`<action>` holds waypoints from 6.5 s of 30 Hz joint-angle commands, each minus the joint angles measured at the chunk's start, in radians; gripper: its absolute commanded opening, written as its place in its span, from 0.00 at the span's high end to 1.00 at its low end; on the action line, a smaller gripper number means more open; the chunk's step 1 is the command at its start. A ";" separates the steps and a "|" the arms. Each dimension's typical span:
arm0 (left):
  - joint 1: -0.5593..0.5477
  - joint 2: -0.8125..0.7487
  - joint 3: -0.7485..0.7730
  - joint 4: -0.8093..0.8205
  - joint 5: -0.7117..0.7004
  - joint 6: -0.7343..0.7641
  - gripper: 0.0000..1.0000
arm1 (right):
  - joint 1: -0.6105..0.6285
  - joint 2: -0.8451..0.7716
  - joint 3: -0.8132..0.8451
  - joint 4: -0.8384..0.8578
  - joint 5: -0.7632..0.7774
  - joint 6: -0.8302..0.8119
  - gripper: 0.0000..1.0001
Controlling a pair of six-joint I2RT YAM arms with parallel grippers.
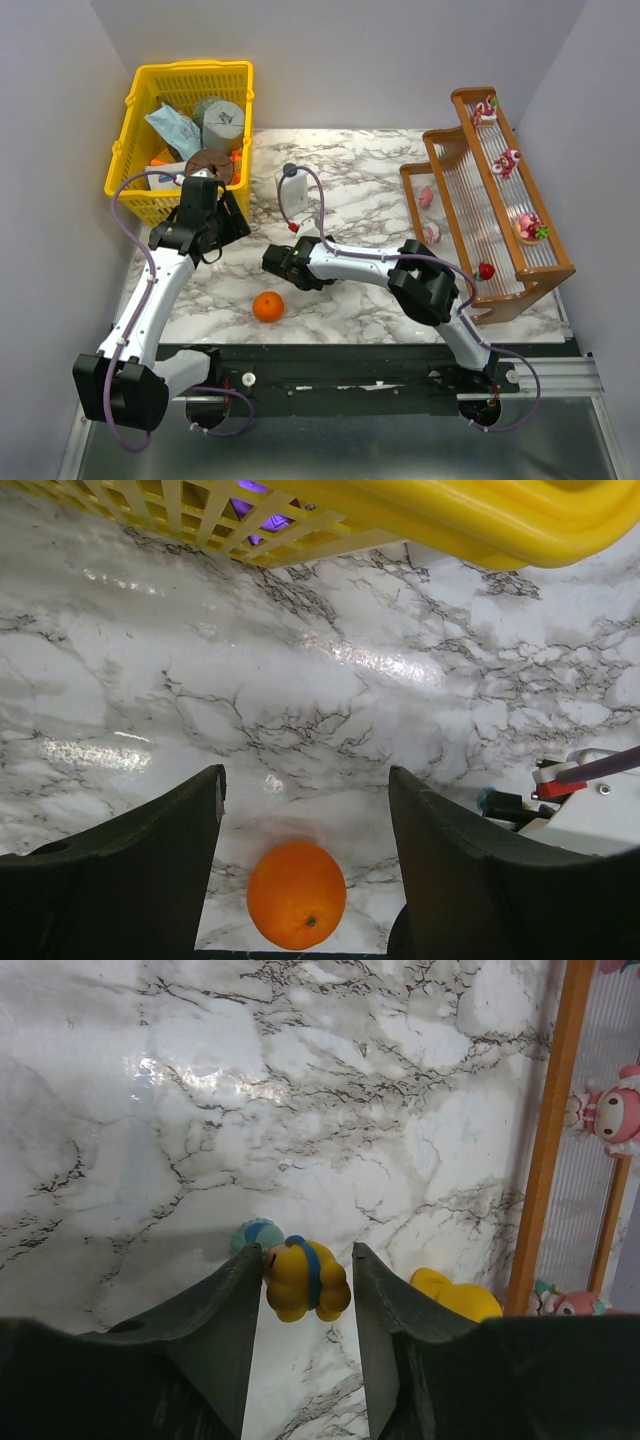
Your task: Place and organize the plastic toys onto the shelf
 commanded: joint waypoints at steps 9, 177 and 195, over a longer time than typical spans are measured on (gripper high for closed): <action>0.007 0.004 -0.004 0.030 0.022 0.015 0.26 | 0.002 -0.012 -0.025 0.000 0.013 0.041 0.64; 0.007 0.026 -0.032 0.099 0.110 0.004 0.26 | -0.326 -0.972 -0.626 0.399 -0.457 -0.808 0.31; 0.007 0.023 -0.046 0.106 0.123 0.004 0.26 | -0.136 -0.888 -0.875 0.486 -0.506 -0.998 0.34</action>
